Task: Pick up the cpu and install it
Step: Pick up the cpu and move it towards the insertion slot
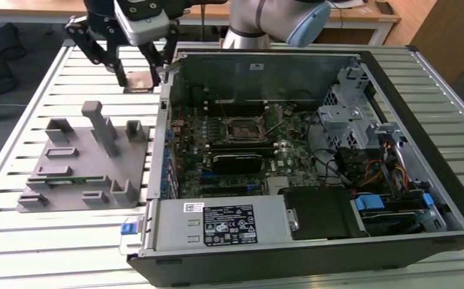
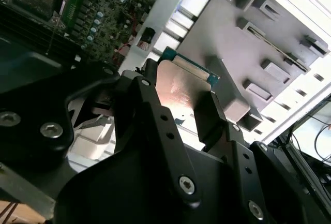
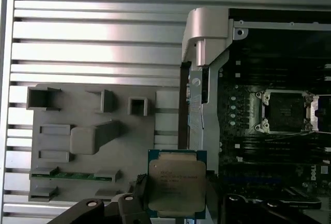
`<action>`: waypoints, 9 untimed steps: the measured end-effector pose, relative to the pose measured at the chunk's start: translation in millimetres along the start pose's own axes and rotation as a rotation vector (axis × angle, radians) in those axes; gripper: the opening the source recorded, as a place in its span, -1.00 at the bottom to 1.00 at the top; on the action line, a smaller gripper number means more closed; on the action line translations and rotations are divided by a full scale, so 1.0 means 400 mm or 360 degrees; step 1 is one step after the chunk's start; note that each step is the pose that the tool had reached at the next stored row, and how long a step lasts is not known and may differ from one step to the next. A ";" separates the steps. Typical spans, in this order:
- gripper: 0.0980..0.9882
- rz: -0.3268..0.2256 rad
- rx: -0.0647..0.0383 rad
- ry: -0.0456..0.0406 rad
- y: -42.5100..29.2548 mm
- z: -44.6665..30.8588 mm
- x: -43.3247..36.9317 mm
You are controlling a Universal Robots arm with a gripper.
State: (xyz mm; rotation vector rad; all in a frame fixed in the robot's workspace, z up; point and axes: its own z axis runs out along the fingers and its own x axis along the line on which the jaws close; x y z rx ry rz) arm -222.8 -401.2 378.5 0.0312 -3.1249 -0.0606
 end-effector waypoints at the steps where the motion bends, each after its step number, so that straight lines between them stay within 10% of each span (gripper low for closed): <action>1: -0.02 0.0000 0.0000 0.0000 0.000 0.001 -0.011; 9: -0.02 0.0000 0.0000 0.0005 0.005 0.008 -0.103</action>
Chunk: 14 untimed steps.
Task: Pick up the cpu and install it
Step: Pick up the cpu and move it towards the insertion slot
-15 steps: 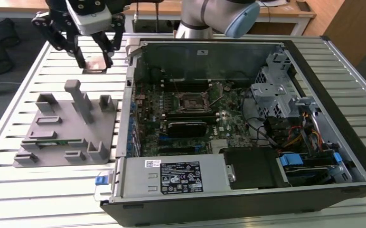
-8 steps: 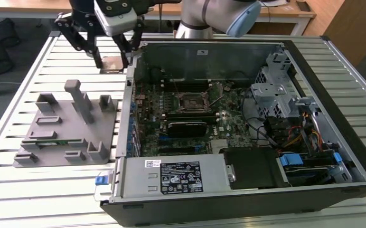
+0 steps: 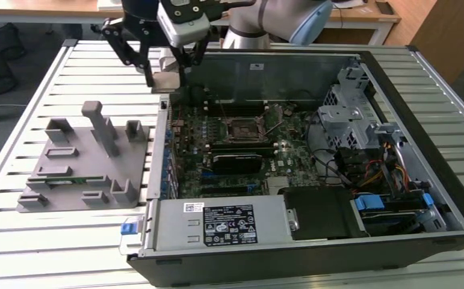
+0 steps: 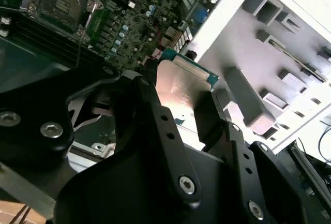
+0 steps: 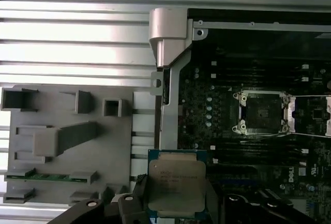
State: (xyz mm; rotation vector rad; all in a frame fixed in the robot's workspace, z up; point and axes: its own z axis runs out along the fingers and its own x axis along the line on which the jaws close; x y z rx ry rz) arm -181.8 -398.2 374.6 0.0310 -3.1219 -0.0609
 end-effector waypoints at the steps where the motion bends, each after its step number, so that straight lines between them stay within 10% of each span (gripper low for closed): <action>1: -0.02 0.0000 0.0000 0.0001 0.001 0.001 -0.011; 6: -0.02 0.0000 0.0000 0.0002 0.003 0.006 -0.067; 14: -0.02 0.0077 -0.0002 -0.0001 0.011 0.011 -0.085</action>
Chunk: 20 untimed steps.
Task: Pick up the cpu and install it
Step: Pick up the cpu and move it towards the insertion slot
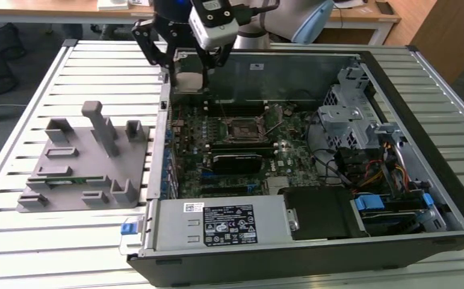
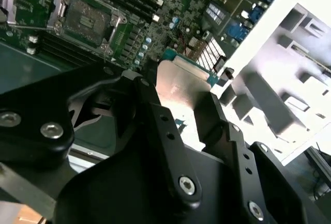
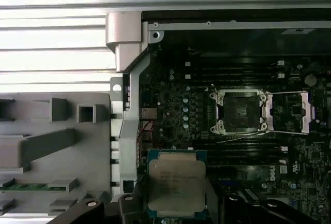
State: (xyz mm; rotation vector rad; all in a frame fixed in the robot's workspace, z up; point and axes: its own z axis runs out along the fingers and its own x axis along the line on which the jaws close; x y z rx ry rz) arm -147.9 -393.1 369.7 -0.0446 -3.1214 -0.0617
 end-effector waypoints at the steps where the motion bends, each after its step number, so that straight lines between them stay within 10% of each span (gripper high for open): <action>1: -0.02 0.0001 0.0000 0.0000 0.003 0.001 -0.004; 20: -0.02 0.0005 0.0000 0.0000 0.048 0.012 -0.145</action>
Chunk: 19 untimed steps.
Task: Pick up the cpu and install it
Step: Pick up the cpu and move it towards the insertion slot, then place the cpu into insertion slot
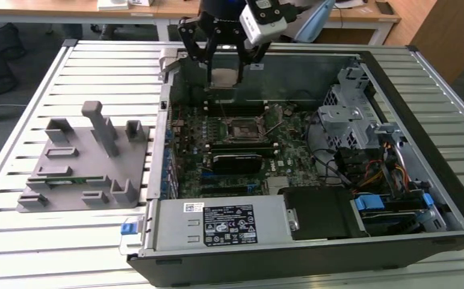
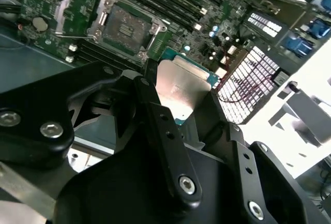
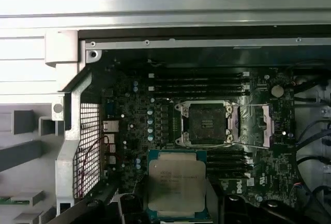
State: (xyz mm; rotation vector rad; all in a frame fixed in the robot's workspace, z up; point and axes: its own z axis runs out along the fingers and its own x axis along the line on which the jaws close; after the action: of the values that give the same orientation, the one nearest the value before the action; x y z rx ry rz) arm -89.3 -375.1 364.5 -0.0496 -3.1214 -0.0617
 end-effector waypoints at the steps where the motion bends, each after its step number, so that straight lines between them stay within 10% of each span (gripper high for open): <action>1: -0.02 0.0001 0.0000 0.0000 0.001 0.000 -0.008; 10: -0.02 0.0006 0.0001 0.0000 0.011 0.000 -0.081; 19: -0.02 0.0099 0.0012 -0.0004 0.013 0.001 -0.092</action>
State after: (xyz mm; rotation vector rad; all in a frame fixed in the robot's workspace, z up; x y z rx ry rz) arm -52.3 -371.0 363.7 -0.1471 -3.1198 -0.0488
